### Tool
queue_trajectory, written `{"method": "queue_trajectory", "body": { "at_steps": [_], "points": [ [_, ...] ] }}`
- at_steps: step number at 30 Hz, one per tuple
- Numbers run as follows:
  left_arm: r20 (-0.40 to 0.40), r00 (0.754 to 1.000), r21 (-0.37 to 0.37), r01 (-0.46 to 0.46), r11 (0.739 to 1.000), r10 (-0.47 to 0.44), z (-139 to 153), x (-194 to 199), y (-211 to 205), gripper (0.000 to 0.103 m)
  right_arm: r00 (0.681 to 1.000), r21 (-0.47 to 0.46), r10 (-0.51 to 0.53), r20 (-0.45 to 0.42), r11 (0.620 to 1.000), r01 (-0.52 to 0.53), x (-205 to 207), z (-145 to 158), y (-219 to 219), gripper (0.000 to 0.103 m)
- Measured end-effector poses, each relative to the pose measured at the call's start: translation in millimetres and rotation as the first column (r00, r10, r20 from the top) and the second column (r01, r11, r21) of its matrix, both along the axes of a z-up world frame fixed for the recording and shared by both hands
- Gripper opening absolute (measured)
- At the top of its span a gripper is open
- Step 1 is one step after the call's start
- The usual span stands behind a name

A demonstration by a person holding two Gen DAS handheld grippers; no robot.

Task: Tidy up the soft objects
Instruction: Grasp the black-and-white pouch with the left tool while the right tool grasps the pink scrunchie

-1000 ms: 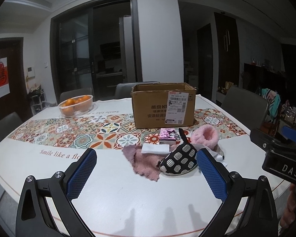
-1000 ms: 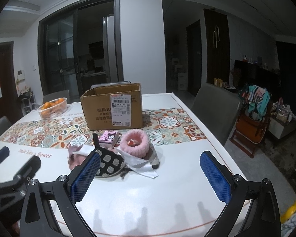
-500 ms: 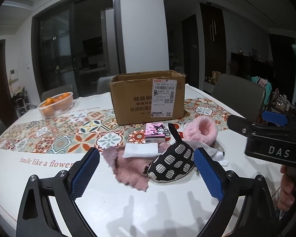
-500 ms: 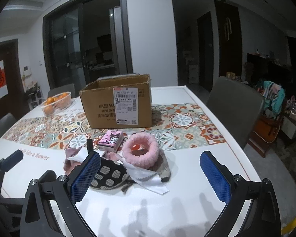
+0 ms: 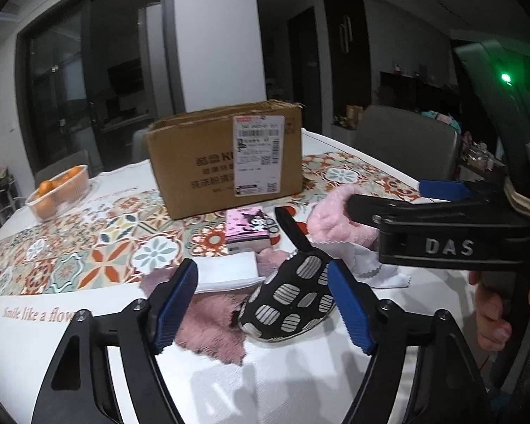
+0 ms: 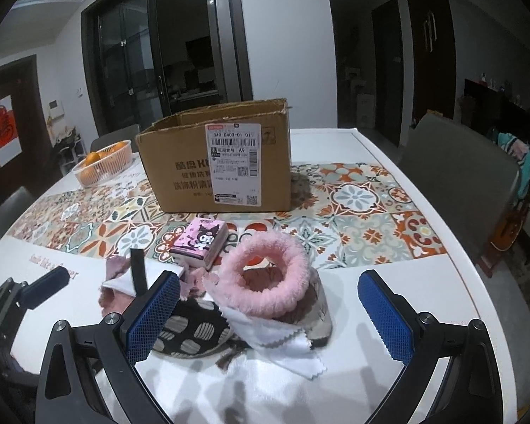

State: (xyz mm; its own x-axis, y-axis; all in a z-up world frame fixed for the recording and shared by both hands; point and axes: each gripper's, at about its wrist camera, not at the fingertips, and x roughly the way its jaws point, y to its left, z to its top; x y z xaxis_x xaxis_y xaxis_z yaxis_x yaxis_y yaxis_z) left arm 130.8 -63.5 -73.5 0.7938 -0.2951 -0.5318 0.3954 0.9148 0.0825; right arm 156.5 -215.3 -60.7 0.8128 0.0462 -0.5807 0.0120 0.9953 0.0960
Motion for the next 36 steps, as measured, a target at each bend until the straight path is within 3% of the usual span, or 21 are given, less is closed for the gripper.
{"method": "queue_trajectory", "body": {
  "at_steps": [15, 19, 25, 33, 36],
  "points": [
    [-0.06, 0.993, 0.012, 0.105, 0.994, -0.104, -20, 23, -17, 0.054, 0.997, 0.027, 0.025, -0.07, 0.999, -0.023, 43, -23, 0, 0.102],
    [-0.07, 0.99, 0.007, 0.122, 0.993, -0.121, -22, 24, -21, 0.043, 0.995, 0.035, 0.025, -0.096, 0.999, -0.022, 50, -31, -2, 0.098],
    [-0.064, 0.99, 0.019, 0.127, 0.992, -0.126, -23, 24, -26, 0.036, 0.99, 0.059, 0.042, -0.134, 0.998, -0.034, 54, -40, -5, 0.078],
    [-0.108, 0.989, -0.048, 0.096, 0.994, -0.101, -23, 27, -19, 0.025, 0.99, 0.098, 0.057, -0.128, 0.994, -0.044, 49, -39, -10, 0.037],
    [-0.114, 0.99, -0.069, 0.079, 0.994, -0.086, -19, 25, -18, 0.024, 0.991, 0.11, 0.054, -0.125, 0.993, -0.04, 47, -37, -12, 0.03]
  ]
}}
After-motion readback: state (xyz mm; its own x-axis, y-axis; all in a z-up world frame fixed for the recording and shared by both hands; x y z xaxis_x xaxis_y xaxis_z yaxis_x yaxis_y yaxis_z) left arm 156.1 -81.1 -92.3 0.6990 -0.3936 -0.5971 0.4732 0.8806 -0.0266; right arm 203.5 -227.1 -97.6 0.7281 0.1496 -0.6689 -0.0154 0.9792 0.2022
